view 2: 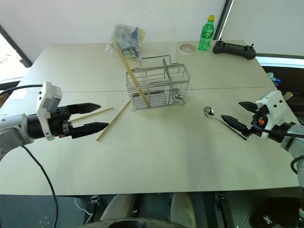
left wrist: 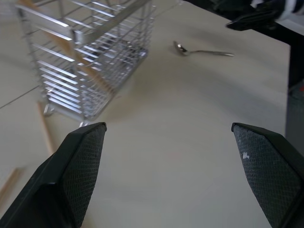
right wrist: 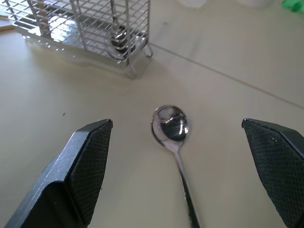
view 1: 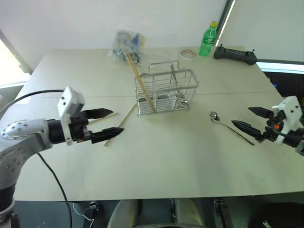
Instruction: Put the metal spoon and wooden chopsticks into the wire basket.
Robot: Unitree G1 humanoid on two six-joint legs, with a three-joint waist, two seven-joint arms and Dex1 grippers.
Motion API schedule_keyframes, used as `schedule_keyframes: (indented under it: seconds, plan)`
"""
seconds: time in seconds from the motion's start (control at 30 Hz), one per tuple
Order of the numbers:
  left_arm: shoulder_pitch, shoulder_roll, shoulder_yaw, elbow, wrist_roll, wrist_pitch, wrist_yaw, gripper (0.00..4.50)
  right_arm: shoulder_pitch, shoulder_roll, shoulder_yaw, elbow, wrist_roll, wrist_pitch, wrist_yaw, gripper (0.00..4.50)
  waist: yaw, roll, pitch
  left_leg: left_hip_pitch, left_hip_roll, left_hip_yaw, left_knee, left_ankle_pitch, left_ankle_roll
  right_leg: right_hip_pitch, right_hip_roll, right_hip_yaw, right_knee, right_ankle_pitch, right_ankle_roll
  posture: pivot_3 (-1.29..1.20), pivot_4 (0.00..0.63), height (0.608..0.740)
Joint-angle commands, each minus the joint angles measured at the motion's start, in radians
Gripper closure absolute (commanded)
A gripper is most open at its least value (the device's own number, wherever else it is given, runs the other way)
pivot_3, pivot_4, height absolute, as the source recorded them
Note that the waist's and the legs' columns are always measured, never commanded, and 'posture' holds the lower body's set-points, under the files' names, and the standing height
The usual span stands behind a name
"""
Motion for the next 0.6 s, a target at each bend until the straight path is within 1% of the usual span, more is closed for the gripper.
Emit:
schedule_keyframes:
  seconds: [0.03,0.1,0.2,0.33,0.6]
  plan:
    - [-0.063,0.001,-0.079,-0.005,0.002,-0.008,-0.047,0.04,-0.071,-0.032,0.065,0.117,-0.032,-0.041,0.099,0.0,0.0,0.0,0.0,0.001,0.0,0.0,0.0,0.0,0.0,0.001,0.0,0.0,0.001,0.0,0.0,0.0,0.15,0.719]
    - [-0.094,-0.005,-0.121,0.005,0.015,-0.015,-0.064,0.04,-0.109,-0.036,0.109,0.186,-0.05,-0.057,0.15,0.0,-0.001,0.0,0.0,0.001,0.0,0.0,0.0,0.0,0.0,0.0,0.0,0.0,0.002,0.0,0.0,0.0,0.15,0.719]
    - [-0.119,-0.005,-0.145,0.009,0.006,-0.013,-0.093,0.04,-0.17,-0.034,0.161,0.29,-0.078,-0.068,0.211,0.0,-0.003,0.0,0.0,0.001,0.0,0.0,0.0,0.0,0.0,0.0,0.0,0.0,0.002,0.0,0.0,0.0,0.15,0.719]
    - [-0.129,0.011,-0.161,0.01,0.006,-0.012,-0.136,0.04,-0.273,-0.007,0.202,0.409,-0.095,-0.047,0.234,0.0,-0.009,0.0,0.0,0.001,0.0,0.0,0.0,0.0,0.0,0.0,0.001,0.0,0.003,0.0,0.0,0.0,0.15,0.719]
    - [-0.142,0.018,-0.174,0.01,0.033,-0.023,-0.165,0.04,-0.405,0.042,0.281,0.584,-0.159,-0.024,0.254,0.0,-0.008,0.0,0.001,0.001,0.0,0.0,0.0,0.0,0.0,0.0,0.002,0.001,0.003,0.001,0.0,0.0,0.15,0.719]
